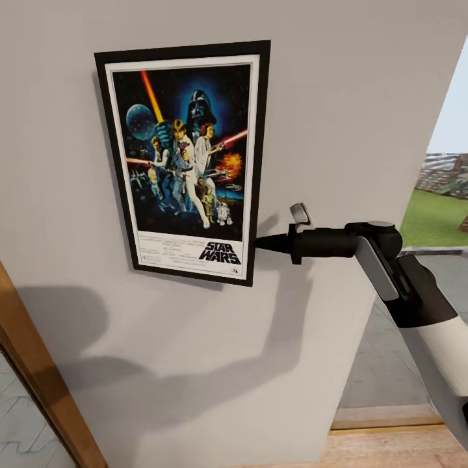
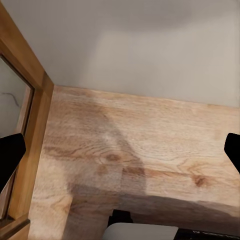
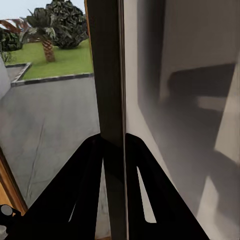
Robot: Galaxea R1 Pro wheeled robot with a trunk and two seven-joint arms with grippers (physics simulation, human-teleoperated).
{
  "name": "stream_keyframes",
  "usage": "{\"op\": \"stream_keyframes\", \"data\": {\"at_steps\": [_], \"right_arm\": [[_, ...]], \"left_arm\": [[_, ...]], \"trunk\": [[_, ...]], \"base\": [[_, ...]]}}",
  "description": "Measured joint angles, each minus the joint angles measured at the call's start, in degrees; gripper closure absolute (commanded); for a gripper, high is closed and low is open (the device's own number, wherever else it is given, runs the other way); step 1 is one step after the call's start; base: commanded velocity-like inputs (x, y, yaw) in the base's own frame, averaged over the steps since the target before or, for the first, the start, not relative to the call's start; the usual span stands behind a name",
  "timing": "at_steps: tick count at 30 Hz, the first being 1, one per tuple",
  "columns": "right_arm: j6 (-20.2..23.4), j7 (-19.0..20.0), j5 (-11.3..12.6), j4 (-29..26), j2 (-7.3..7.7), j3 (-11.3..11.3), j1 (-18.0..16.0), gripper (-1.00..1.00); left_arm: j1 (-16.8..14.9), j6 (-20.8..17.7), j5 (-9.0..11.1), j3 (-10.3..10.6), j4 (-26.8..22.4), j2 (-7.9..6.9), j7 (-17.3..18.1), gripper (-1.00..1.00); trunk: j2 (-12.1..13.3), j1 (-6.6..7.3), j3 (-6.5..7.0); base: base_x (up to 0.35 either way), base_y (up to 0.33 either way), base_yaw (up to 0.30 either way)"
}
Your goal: Pick up the poster from the kitchen countertop and hang it on one of the wall nails in the kitchen.
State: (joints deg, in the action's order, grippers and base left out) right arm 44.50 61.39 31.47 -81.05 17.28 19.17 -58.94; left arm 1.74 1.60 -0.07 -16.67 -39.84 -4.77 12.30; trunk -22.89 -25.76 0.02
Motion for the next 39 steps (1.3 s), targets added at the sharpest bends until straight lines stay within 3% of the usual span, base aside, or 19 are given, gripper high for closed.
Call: {"op": "stream_keyframes", "data": {"at_steps": [39], "right_arm": [[0.0, 0.0, 0.2, -0.3, 0.08, -0.6, 0.1, 1.00]], "left_arm": [[0.0, 0.2, 0.0, 0.0, -0.2, 0.10, 0.0, -1.00]], "trunk": [[0.0, 0.00, 0.00]], "base": [[0.036, 0.000, 0.000]]}}
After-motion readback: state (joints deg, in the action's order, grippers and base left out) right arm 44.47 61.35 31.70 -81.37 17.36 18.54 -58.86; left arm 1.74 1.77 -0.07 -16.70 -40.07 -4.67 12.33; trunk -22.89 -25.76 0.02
